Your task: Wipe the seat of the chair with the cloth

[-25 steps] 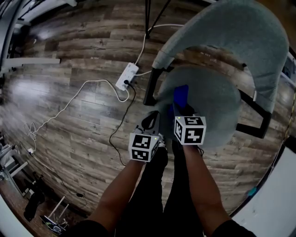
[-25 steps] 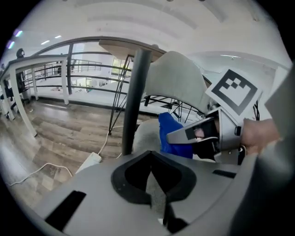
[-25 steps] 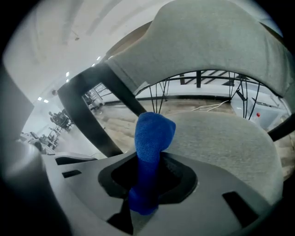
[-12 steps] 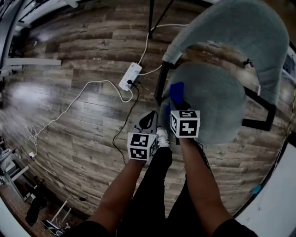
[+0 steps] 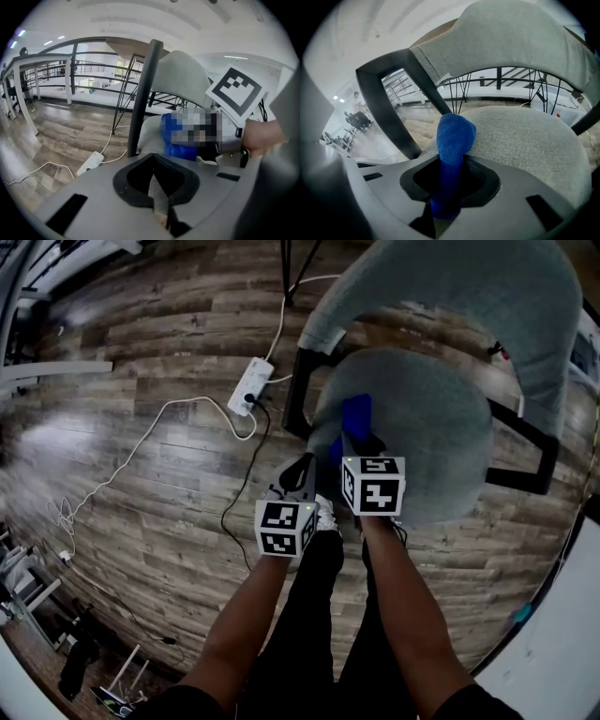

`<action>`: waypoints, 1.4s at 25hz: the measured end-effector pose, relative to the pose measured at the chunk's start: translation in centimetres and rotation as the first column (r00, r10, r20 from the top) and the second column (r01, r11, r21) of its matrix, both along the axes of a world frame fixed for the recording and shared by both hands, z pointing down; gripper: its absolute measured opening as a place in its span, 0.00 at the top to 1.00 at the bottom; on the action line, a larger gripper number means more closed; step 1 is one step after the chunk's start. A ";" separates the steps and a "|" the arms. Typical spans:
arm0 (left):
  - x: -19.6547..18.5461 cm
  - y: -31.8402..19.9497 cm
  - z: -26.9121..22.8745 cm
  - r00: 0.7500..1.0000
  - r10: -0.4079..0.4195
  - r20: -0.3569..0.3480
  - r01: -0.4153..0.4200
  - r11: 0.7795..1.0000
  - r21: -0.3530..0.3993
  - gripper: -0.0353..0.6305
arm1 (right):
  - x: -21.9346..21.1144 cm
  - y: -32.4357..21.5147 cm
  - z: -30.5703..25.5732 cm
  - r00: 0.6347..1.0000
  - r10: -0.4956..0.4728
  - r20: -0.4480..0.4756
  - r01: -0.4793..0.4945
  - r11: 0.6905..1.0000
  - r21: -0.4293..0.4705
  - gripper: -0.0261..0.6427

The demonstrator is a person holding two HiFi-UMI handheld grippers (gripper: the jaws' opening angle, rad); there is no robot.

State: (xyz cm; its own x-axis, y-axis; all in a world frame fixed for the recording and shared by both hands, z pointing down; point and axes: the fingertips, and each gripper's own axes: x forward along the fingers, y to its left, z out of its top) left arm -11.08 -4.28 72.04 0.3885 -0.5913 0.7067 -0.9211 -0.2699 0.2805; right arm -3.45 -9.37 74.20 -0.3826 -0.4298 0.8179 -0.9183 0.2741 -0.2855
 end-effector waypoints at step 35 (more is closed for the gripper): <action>13.3 0.4 -1.7 0.988 0.153 0.004 -0.153 0.988 -0.006 0.94 | 18.6 3.1 0.2 0.985 0.174 -0.017 -0.174 0.984 -0.031 0.80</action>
State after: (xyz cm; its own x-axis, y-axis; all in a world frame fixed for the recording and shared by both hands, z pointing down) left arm 2.18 -3.86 70.34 0.4711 -0.5208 0.7119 -0.8702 -0.4065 0.2785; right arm 15.14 -6.28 74.37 -0.2923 -0.4620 0.8374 -0.9553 0.1006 -0.2779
